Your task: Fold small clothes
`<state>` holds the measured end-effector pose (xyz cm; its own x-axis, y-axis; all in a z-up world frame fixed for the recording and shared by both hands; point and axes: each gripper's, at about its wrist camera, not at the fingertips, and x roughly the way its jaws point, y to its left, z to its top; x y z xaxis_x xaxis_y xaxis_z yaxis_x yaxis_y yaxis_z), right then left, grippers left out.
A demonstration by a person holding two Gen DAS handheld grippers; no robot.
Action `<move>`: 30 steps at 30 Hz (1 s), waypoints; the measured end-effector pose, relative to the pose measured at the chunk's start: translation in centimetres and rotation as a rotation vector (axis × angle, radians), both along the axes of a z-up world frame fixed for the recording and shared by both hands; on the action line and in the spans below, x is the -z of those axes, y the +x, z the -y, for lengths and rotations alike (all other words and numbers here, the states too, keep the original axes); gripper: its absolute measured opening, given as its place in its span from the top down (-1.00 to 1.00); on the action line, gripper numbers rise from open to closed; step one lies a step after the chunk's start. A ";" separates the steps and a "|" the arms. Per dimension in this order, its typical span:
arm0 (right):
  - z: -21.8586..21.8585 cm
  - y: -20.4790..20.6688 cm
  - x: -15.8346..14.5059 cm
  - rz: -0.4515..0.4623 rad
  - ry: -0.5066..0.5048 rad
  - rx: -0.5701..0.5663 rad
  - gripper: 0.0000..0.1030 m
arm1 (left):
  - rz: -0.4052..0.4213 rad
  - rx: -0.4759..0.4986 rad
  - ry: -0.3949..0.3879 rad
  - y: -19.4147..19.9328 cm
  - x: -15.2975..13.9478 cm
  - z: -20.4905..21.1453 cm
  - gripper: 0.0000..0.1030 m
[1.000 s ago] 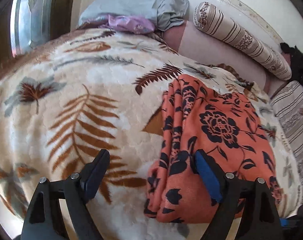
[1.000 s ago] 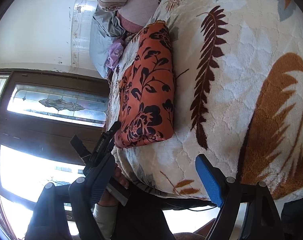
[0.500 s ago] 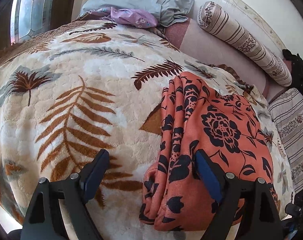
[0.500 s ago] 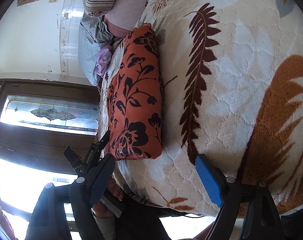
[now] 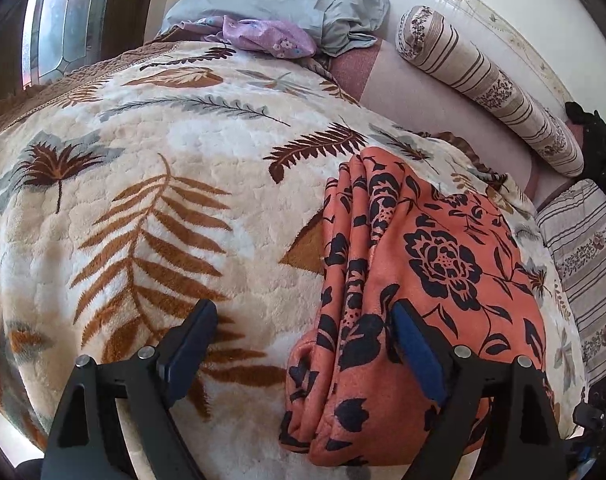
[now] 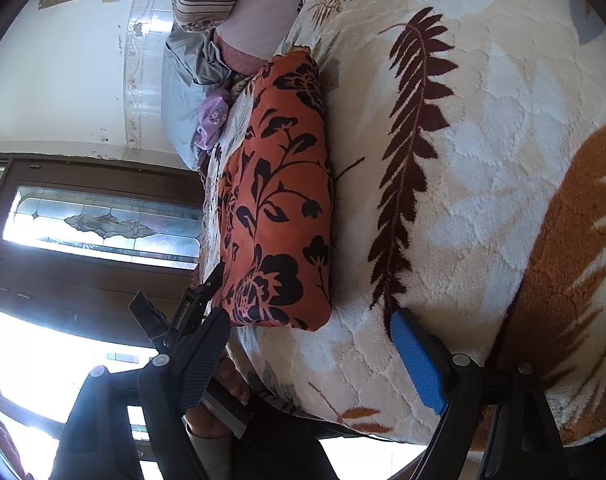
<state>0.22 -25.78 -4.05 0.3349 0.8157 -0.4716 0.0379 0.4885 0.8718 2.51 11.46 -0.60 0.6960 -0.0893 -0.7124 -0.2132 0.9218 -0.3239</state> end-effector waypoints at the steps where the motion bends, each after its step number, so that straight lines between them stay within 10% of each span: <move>1: 0.0 0.0 -0.3 0.007 0.000 0.003 -0.65 | 0.016 -0.006 -0.015 -0.1 -0.6 -0.4 -0.73; 5: -0.1 1.6 -2.5 0.087 -0.039 0.006 -0.65 | 0.067 0.036 -0.121 1.0 -3.4 -1.9 -0.73; 12: -5.1 11.4 -1.6 0.043 -0.193 -0.053 -0.65 | -0.264 0.293 -0.137 8.1 0.8 2.5 -0.73; 14: -7.3 12.4 -0.6 0.020 -0.268 -0.110 -0.60 | -0.216 0.312 -0.088 8.0 1.1 3.6 -0.67; 19: -9.2 11.5 -5.1 0.205 -0.437 -0.203 0.10 | -0.163 0.323 -0.076 7.5 -1.0 4.3 0.39; 26: -3.8 13.1 -13.7 0.421 -0.470 -0.090 0.13 | 0.066 0.360 -0.106 9.0 -7.6 9.0 0.30; 30: 1.3 15.6 -8.8 0.197 -0.407 -0.008 -0.26 | -0.101 0.350 -0.085 12.5 -3.4 11.4 -0.06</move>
